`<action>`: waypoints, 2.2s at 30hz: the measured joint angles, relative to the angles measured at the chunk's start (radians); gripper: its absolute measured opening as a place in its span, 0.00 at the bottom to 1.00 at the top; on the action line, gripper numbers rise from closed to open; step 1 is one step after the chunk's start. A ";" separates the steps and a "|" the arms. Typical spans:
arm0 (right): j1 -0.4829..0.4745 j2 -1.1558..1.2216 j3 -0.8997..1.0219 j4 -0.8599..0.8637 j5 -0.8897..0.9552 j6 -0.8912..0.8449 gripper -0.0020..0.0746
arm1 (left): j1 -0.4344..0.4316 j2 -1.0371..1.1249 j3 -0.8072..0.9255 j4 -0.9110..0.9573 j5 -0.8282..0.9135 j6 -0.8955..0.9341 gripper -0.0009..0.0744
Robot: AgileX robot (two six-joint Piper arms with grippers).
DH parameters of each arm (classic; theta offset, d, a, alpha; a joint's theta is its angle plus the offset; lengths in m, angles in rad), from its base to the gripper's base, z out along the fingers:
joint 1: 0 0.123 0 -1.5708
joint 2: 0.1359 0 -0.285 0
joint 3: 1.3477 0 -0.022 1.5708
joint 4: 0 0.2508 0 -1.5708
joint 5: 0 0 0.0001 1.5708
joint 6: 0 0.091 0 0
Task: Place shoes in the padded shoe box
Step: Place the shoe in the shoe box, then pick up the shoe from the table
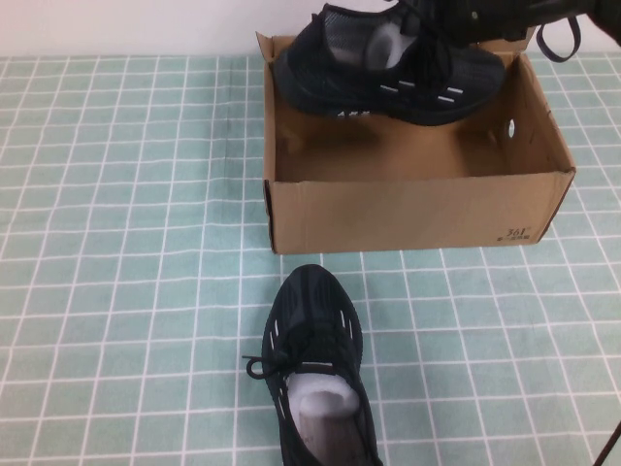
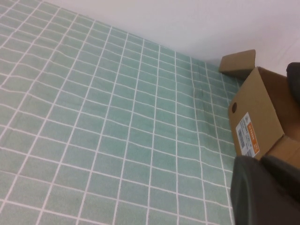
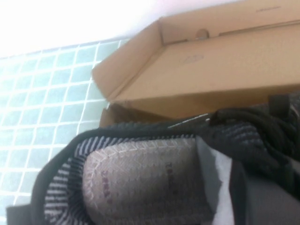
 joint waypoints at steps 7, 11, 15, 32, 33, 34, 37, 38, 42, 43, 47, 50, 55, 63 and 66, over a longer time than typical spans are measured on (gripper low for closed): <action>-0.001 0.048 0.000 -0.040 -0.024 0.005 0.02 | 0.000 0.000 0.000 0.000 0.000 0.000 0.01; -0.001 0.073 0.000 -0.040 -0.067 -0.007 0.02 | 0.000 0.000 0.000 -0.004 0.000 0.000 0.01; -0.001 0.100 0.000 -0.040 -0.120 -0.009 0.02 | 0.000 0.000 0.000 -0.008 0.000 0.000 0.01; -0.001 0.213 -0.002 -0.048 -0.181 -0.080 0.02 | 0.000 0.000 0.000 -0.011 0.000 0.000 0.01; -0.001 0.220 -0.002 -0.048 -0.181 -0.081 0.02 | 0.000 0.000 0.000 -0.011 0.000 0.000 0.01; -0.001 0.224 -0.002 -0.049 -0.183 -0.082 0.02 | 0.000 0.000 0.000 -0.011 0.000 0.000 0.01; -0.001 0.238 -0.002 -0.056 -0.187 -0.086 0.06 | 0.000 0.000 0.000 -0.011 0.000 0.000 0.01; -0.001 0.239 -0.002 -0.058 -0.186 -0.086 0.10 | 0.000 0.000 0.000 -0.011 0.000 0.000 0.01; -0.001 0.239 -0.002 -0.067 -0.199 -0.086 0.39 | 0.000 0.000 0.000 -0.011 -0.002 0.000 0.01; -0.001 0.239 -0.002 -0.066 -0.199 -0.086 0.46 | 0.000 0.000 0.000 -0.011 -0.002 0.000 0.01; -0.001 0.220 -0.002 -0.070 -0.185 -0.086 0.52 | 0.000 0.000 0.000 -0.011 -0.002 0.017 0.01; -0.001 0.180 -0.002 -0.074 -0.167 -0.097 0.52 | 0.000 0.000 0.000 -0.011 0.004 0.100 0.01; -0.001 0.082 -0.002 -0.078 -0.130 -0.167 0.52 | 0.000 0.000 0.000 -0.036 0.008 0.295 0.01; -0.001 -0.089 -0.002 -0.084 -0.037 -0.297 0.23 | -0.008 0.075 0.000 -0.234 0.064 0.700 0.01; -0.001 -0.161 -0.002 -0.085 0.013 -0.344 0.03 | -0.045 0.141 -0.002 -0.324 0.078 0.782 0.01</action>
